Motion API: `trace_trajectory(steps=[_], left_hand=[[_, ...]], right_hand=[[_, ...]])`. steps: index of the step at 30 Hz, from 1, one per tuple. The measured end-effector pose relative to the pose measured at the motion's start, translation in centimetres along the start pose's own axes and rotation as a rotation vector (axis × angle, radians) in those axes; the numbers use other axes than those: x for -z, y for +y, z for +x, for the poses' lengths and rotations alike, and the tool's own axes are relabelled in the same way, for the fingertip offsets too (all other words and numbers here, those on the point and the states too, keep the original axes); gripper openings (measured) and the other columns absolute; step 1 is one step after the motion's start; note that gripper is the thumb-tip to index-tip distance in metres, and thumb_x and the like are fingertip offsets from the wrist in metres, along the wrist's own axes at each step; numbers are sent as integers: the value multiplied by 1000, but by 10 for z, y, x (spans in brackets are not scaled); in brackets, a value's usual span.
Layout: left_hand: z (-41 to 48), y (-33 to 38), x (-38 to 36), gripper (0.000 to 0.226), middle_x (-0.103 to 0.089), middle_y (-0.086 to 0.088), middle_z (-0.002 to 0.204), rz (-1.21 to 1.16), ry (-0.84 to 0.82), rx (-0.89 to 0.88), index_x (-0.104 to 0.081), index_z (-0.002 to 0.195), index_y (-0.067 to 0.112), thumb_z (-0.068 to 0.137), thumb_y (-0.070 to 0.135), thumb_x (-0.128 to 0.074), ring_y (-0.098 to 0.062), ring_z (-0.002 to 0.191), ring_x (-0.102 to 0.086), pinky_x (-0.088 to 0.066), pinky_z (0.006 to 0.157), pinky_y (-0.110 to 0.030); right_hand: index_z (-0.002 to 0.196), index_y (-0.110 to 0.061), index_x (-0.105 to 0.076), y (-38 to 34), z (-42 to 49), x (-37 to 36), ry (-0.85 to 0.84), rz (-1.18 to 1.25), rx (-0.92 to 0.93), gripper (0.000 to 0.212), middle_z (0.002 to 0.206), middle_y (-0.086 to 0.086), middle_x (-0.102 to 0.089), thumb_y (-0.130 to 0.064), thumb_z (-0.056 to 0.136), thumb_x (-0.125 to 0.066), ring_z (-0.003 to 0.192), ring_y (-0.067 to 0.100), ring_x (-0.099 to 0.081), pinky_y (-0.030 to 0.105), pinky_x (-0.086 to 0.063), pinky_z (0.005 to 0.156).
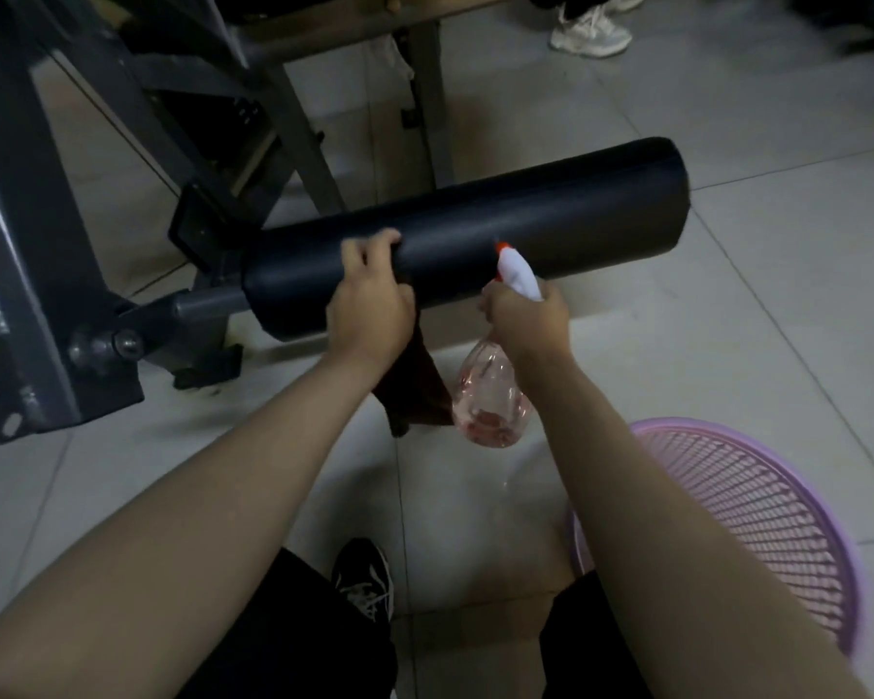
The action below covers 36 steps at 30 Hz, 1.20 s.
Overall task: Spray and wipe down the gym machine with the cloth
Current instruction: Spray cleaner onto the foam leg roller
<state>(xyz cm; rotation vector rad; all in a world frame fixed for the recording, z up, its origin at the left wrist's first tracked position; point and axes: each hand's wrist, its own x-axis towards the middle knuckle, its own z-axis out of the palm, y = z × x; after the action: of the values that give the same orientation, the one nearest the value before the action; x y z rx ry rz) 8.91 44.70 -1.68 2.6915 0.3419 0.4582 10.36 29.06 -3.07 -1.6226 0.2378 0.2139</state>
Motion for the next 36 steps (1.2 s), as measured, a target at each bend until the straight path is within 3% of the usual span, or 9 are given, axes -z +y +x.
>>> trace_trajectory(steps=[3,6,8,12,19,24,27,30,36], left_hand=[[15,2,-3,71,-15,-5,167,56,-43,-37,-27,158,24,93,10,-53,-34,110,-61,-53,85,-42],[10,6,-15,76,-2,-3,170,91,-117,-13,-18,161,24,94,10,-52,-33,105,-63,-49,77,-36],[4,9,-20,75,-2,-6,170,86,-97,-4,-19,160,20,94,10,-54,-33,103,-64,-47,74,-35],[0,18,-12,65,-17,-10,165,89,-76,18,-32,153,16,94,11,-59,-38,108,-62,-52,82,-42],[-4,15,-1,38,-44,-8,132,42,-24,-18,-56,133,22,96,13,-53,-34,94,-61,-43,74,-37],[12,6,3,68,-8,0,169,77,-140,9,-22,160,26,99,15,-50,-34,129,-51,-49,95,-41],[6,5,-5,78,5,-3,170,166,-217,38,-9,162,23,98,13,-52,-40,111,-60,-51,82,-41],[-15,17,-15,76,2,-14,169,275,-168,54,-11,161,16,99,12,-54,-42,104,-61,-50,83,-44],[-38,31,-17,48,-42,-11,140,156,-211,-31,-43,146,21,99,14,-51,-36,108,-60,-43,81,-40]], right_hand=[[125,-38,-65,4,0,8,-30,12,-20,48,94,-14,-57,-22,82,-53,87,9,-65,33,-56,81],[121,-38,-66,6,2,10,-7,46,5,44,98,-13,-59,-19,83,-52,95,14,-64,36,-55,88],[121,-36,-64,6,2,11,41,58,-11,38,103,-7,-59,-19,88,-52,105,26,-63,47,-55,95],[143,-41,-49,5,7,22,117,133,-70,56,122,-8,-56,-28,89,-55,115,24,-61,46,-51,103],[99,-30,-63,-1,9,40,35,47,-67,22,92,-4,-59,-14,85,-57,84,14,-62,39,-56,84],[139,-40,-52,4,3,25,-57,-102,29,50,103,-7,-57,-23,92,-49,95,13,-59,34,-51,93],[120,-30,-60,1,0,26,-45,-165,87,29,79,-6,-45,-23,97,-44,81,16,-50,32,-47,79],[95,-30,-60,2,2,28,-5,-157,112,15,76,-3,-49,-26,96,-45,76,16,-54,32,-47,76],[140,-29,-55,8,-8,26,-23,-85,74,46,123,-2,-61,-25,95,-53,121,20,-57,39,-45,107]])
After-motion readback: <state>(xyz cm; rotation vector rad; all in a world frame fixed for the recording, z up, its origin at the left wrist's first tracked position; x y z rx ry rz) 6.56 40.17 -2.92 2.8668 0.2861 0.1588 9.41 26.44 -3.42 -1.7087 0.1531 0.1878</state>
